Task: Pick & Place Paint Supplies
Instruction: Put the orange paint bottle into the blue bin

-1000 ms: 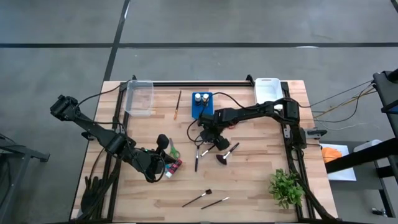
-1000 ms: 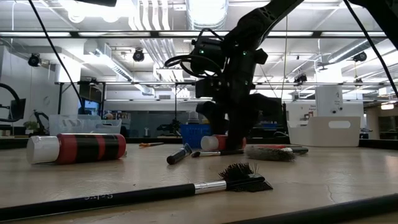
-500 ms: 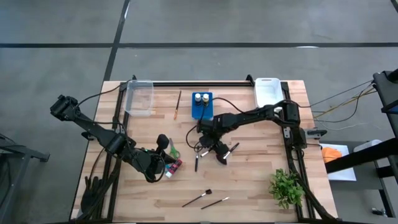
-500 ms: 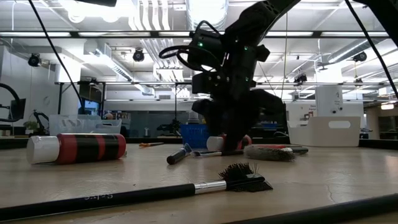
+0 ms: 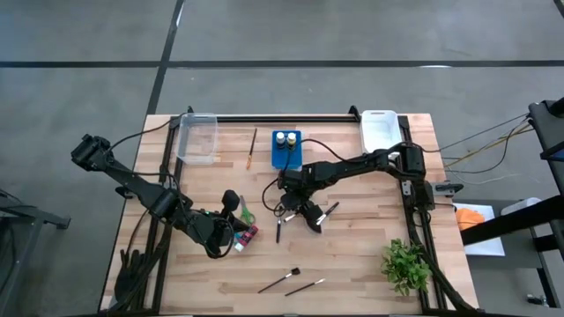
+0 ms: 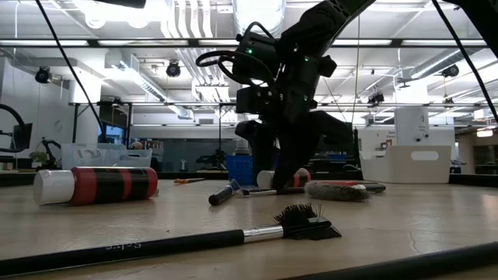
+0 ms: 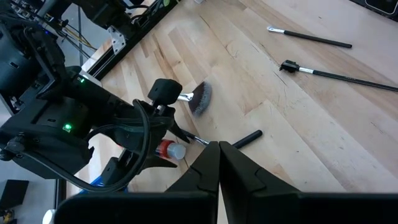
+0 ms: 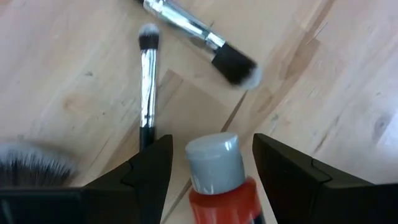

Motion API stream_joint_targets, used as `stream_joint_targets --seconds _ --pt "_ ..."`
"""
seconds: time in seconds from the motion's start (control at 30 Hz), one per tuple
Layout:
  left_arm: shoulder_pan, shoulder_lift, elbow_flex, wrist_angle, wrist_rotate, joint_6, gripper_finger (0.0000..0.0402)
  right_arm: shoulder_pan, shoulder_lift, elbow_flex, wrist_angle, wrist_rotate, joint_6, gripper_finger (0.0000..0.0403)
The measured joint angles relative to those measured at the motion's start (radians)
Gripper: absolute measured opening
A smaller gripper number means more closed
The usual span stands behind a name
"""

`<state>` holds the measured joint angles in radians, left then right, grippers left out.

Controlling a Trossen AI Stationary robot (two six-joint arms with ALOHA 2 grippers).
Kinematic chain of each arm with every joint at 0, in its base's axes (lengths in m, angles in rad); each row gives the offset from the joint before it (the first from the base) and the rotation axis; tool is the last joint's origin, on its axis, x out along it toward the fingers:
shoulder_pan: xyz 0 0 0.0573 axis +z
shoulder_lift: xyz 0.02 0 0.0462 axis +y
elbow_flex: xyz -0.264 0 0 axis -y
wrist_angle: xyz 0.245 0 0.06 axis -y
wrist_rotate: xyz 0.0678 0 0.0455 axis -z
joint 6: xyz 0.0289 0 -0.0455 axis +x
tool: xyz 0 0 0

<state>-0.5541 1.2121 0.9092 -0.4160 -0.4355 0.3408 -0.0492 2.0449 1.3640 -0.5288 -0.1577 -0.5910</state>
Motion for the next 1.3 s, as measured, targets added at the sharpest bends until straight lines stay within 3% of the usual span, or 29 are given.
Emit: stream_joint_targets --seconds 0.17,0.43,0.6,0.83,1.1,1.3 --pt "0.0 0.0 0.0 0.0 0.0 0.0 0.0011 0.004 0.0 0.0 0.015 0.011 -0.01 0.0205" --pt "0.0 0.0 0.0 0.0 0.0 0.0 0.0011 0.004 0.0 0.0 0.012 0.022 -0.015 0.0107" --pt "0.0 0.0 0.0 0.0 0.001 -0.001 0.0011 0.004 -0.002 0.0 0.014 0.019 0.005 0.0107" --pt "0.0 0.0 0.0 -0.004 0.001 -0.015 0.0011 0.008 -0.058 -0.002 0.059 -0.081 0.057 0.0107" --pt "0.0 0.0 -0.001 -0.035 0.002 -0.059 0.0011 0.014 -0.211 -0.234 0.523 -0.153 0.109 0.0107" --pt "0.0 0.0 -0.001 -0.033 0.002 -0.06 0.0011 0.012 -0.306 -0.511 1.143 -0.131 0.173 0.0107"
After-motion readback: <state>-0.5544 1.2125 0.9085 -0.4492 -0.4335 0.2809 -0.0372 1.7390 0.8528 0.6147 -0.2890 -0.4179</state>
